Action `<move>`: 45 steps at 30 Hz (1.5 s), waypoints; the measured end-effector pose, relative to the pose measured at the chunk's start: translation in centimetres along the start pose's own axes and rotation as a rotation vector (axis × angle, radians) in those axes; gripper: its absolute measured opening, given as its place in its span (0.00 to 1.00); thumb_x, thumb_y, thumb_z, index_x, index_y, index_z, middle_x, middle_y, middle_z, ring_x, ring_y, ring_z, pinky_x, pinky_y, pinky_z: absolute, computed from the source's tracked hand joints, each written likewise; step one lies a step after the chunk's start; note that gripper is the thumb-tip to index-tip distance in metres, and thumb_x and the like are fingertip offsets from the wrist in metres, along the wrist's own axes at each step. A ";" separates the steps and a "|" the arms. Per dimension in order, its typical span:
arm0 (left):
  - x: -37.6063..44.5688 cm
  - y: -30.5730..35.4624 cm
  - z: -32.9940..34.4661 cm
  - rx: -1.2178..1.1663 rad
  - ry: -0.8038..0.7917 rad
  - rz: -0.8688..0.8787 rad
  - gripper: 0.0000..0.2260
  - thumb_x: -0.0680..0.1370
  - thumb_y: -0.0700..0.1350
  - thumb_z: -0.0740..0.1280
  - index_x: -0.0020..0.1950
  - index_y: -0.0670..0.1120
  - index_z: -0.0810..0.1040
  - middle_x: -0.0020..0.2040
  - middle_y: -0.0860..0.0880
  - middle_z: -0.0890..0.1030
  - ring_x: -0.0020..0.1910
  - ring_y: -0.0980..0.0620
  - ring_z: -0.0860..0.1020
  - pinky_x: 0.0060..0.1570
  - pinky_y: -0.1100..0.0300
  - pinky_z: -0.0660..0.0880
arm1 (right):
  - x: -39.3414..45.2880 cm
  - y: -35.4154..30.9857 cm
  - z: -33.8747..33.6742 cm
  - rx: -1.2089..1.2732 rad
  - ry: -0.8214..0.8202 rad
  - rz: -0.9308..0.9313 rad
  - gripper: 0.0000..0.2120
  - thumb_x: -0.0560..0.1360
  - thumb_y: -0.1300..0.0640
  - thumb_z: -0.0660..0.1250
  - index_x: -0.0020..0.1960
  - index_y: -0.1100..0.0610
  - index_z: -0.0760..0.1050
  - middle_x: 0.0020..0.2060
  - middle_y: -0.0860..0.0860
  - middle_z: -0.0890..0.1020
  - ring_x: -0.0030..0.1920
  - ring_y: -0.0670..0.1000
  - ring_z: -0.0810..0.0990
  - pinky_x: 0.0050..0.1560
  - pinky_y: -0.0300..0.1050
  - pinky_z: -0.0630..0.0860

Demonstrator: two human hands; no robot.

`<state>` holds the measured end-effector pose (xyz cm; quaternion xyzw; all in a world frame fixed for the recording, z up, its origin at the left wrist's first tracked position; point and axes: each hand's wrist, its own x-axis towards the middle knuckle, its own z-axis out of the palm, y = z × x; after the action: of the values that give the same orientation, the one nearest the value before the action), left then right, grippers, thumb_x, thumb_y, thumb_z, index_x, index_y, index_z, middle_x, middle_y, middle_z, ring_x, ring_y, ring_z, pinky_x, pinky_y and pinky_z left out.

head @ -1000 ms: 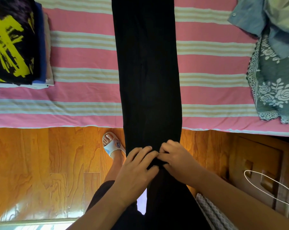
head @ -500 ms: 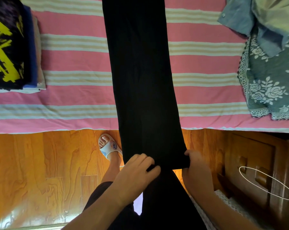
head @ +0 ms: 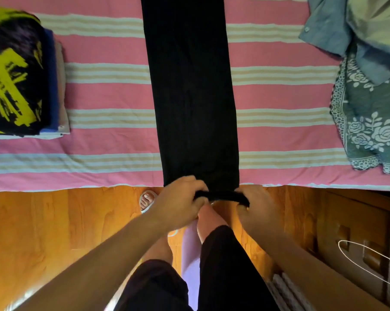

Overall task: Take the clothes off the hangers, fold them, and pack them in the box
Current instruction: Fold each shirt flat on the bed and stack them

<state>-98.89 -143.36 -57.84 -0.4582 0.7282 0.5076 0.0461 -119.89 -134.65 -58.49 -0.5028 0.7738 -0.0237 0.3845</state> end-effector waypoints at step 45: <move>34.3 -9.4 -29.3 -1.049 0.527 -0.501 0.12 0.78 0.39 0.73 0.60 0.38 0.80 0.48 0.45 0.85 0.38 0.49 0.84 0.24 0.63 0.76 | 47.7 -18.0 -13.0 0.753 -0.084 0.156 0.17 0.73 0.66 0.74 0.61 0.61 0.79 0.50 0.55 0.87 0.49 0.56 0.86 0.51 0.51 0.82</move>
<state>-100.24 -188.18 -68.54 -0.6858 0.2405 0.6406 -0.2478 -123.73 -186.09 -68.95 -0.2666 0.7304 -0.2566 0.5742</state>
